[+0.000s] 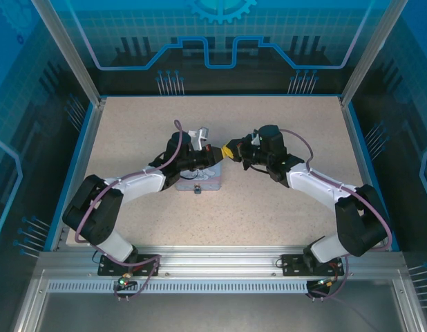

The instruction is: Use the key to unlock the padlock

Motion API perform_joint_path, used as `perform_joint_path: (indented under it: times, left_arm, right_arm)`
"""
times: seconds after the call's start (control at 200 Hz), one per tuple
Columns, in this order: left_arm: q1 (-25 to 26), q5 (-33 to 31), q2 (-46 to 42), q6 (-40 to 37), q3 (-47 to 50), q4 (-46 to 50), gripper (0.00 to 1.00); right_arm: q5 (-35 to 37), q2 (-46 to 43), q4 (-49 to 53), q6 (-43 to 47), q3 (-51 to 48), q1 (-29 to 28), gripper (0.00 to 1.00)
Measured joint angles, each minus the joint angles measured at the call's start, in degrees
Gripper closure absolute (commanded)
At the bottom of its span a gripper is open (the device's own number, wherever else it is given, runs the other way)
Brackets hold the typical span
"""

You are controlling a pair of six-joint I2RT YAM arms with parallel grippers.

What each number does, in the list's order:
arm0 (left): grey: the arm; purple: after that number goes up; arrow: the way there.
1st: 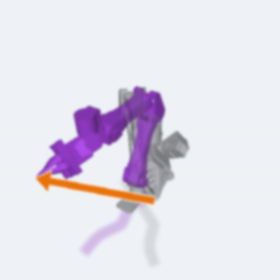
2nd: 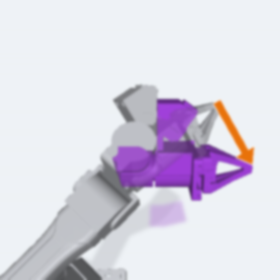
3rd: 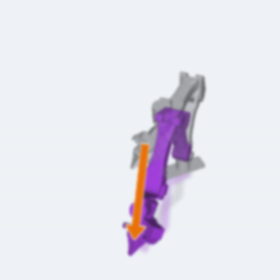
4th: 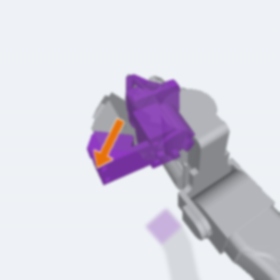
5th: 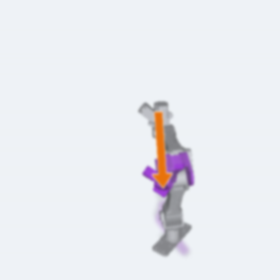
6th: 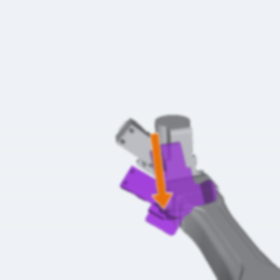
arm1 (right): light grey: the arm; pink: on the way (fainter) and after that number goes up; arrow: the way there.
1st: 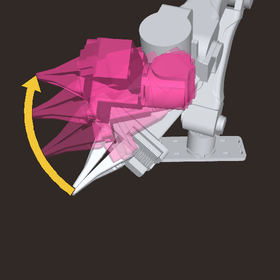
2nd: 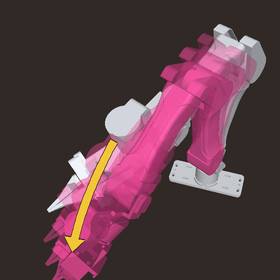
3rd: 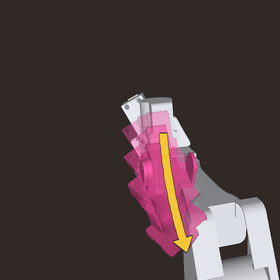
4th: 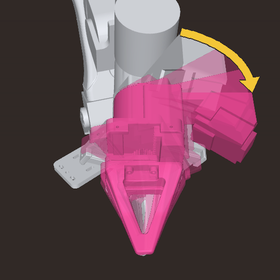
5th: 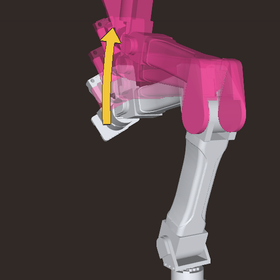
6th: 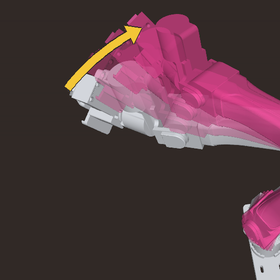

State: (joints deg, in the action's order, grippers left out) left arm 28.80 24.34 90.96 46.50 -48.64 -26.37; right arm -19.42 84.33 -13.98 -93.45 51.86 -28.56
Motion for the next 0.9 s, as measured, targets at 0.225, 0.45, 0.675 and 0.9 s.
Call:
perform_joint_path:
  times: [0.225, 0.45, 0.675, 0.9]
  left_arm:
    - [0.04, 0.02, -0.7, -0.17, 0.35, -0.13, 1.0]
    - [0.04, 0.7, -0.72, -1.7, 0.35, 0.48, 1.0]
    - [0.04, 1.64, -1.7, -4.81, -0.92, 5.18, 1.0]
    - [-0.39, 0.44, -3.48, -5.49, -3.63, 9.92, 0.53]
  right_arm:
    - [0.83, -0.39, 0.44, -0.31, -0.22, 0.22, 0.6]
    - [1.53, -4.26, 3.02, 1.57, -0.52, 2.05, 0.54]
    - [3.08, -11.17, 11.72, 10.08, -1.51, 6.67, 0.52]
    - [7.34, -5.84, 29.0, 26.36, 4.22, 9.51, 0.48]
